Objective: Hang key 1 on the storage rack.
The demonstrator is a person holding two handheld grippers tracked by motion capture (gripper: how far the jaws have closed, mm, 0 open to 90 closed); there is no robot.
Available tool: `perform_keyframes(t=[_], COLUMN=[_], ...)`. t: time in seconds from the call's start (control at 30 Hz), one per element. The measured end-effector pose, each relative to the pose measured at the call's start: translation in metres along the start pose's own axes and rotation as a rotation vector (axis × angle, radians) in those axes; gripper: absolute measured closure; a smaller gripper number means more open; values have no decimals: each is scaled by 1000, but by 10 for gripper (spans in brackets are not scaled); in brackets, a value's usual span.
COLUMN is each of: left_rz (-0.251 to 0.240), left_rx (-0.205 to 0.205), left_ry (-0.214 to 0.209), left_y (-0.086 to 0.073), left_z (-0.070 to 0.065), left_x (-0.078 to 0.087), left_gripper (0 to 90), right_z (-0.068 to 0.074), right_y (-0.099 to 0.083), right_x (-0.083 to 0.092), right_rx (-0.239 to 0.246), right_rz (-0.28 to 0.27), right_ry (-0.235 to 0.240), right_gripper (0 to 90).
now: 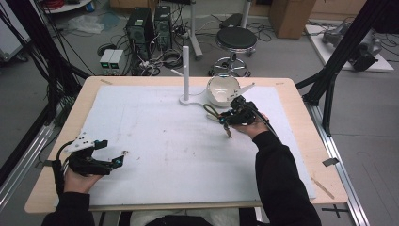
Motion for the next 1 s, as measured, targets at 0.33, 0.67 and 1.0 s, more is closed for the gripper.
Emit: perform_keyframes(t=[0.33, 0.67, 1.0], left_rz=[-15, -23, -27], left_rx=[1, 6, 6], left_ry=[1, 8, 6], left_y=[1, 2, 2], left_z=[1, 2, 2], left_x=[2, 4, 4], left_gripper=[39, 39, 39], right_z=[6, 8, 4], right_y=[27, 51, 81], right_x=[9, 16, 31], right_rx=[21, 43, 82], right_rz=[-46, -73, -104], right_ry=[-4, -3, -41], right_gripper=[728, 728, 728])
Point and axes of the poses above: each handheld gripper's, and its own axes: x roughly backward along the jaws, y roughly out of its top, z roughly to its left, the point moved 9 cm from there along -x, roughly forward along the jaws, and after that the axes turned 5 degrees about -y, right-handed, at the moved point
